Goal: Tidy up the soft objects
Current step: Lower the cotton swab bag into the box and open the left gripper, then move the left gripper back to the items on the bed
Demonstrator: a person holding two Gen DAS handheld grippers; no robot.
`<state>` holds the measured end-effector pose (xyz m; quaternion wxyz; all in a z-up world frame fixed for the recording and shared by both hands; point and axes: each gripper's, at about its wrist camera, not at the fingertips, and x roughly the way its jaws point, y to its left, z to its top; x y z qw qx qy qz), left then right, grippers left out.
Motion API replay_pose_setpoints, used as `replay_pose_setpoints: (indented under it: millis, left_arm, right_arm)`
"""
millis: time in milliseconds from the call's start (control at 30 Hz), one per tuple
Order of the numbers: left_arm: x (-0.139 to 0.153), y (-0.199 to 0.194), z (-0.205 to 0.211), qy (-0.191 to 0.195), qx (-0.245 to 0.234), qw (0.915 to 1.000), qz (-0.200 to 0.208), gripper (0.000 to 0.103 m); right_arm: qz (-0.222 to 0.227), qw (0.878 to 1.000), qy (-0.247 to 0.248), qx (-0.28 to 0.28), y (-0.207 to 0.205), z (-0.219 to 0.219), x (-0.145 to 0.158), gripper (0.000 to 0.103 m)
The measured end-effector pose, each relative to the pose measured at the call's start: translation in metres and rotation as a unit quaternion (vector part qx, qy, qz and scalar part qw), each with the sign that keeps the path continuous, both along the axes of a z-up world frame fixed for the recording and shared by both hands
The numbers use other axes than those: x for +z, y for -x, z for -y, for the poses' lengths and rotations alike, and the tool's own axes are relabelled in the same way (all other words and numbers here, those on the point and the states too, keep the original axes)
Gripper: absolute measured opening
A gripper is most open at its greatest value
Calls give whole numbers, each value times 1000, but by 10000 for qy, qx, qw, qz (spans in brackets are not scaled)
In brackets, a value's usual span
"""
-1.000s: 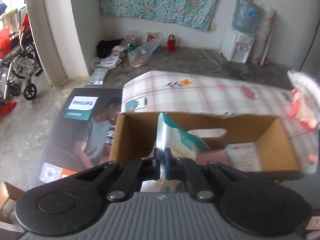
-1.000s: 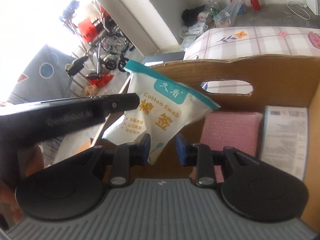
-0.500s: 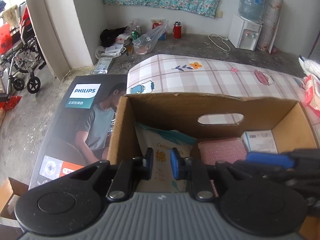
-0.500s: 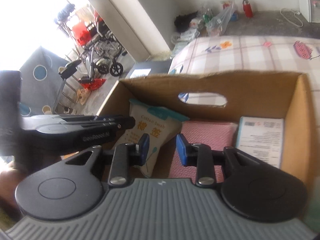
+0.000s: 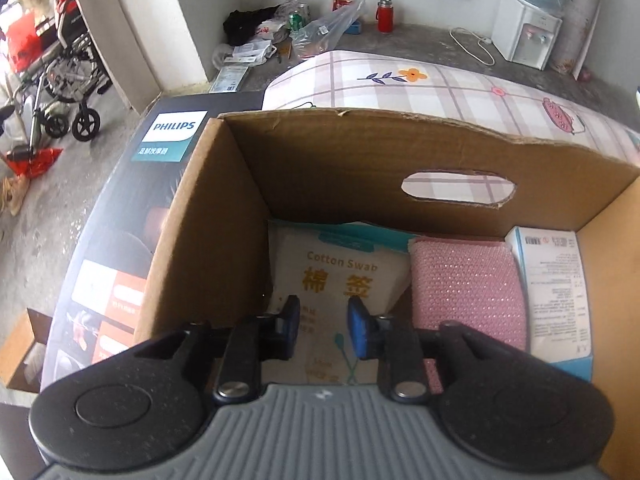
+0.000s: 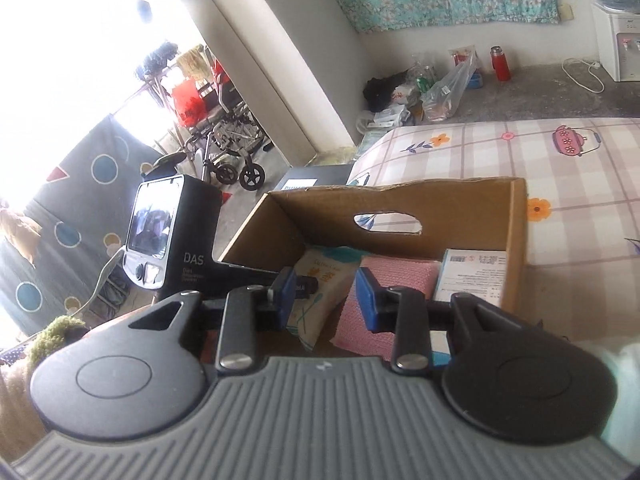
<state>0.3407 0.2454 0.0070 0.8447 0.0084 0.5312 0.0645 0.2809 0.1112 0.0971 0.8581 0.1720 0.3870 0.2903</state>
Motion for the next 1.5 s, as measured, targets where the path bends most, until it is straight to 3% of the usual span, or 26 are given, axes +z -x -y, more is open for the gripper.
replay_pose_setpoints:
  millis: [100,133,200,300,433,900,1167,1367,1500]
  left_arm:
    - [12,12,4,-1,-52,9999,158,57]
    - [16,17,8,-78,-89,9997,216,70]
    - [25,30,19,-351,-134,9985,394,83]
    - [41,55,39,-618,-389,9943,771,86]
    - [62,82,59,-673,-646,9895,1103,90]
    - [112,156,167,13,-1515,9706,1872,100]
    - [95,180,256,150,-1911,9606,2012,101]
    - [69,181,307,737,-2060,9603,1731,101]
    - [59,179,340,918,-2313,9537,1688,101]
  right_arm:
    - [-13,9999,-82,-132,7,13,0,37]
    - [-10,9997,-94,-211,10,18,-1,42]
    - [-29,9993,-165,-327,16,28,-1,44]
    - [-13,9982,-329,-509,26,46,-2,49]
    - [22,9958,-513,-758,41,71,0,52]
    - [62,9805,-834,-1781,109,175,-3,65]
    - [83,9647,-1000,-2435,140,246,-18,69]
    - [4,9518,-994,-2902,157,297,-41,69]
    - [-143,9452,-917,-3131,157,325,-54,69]
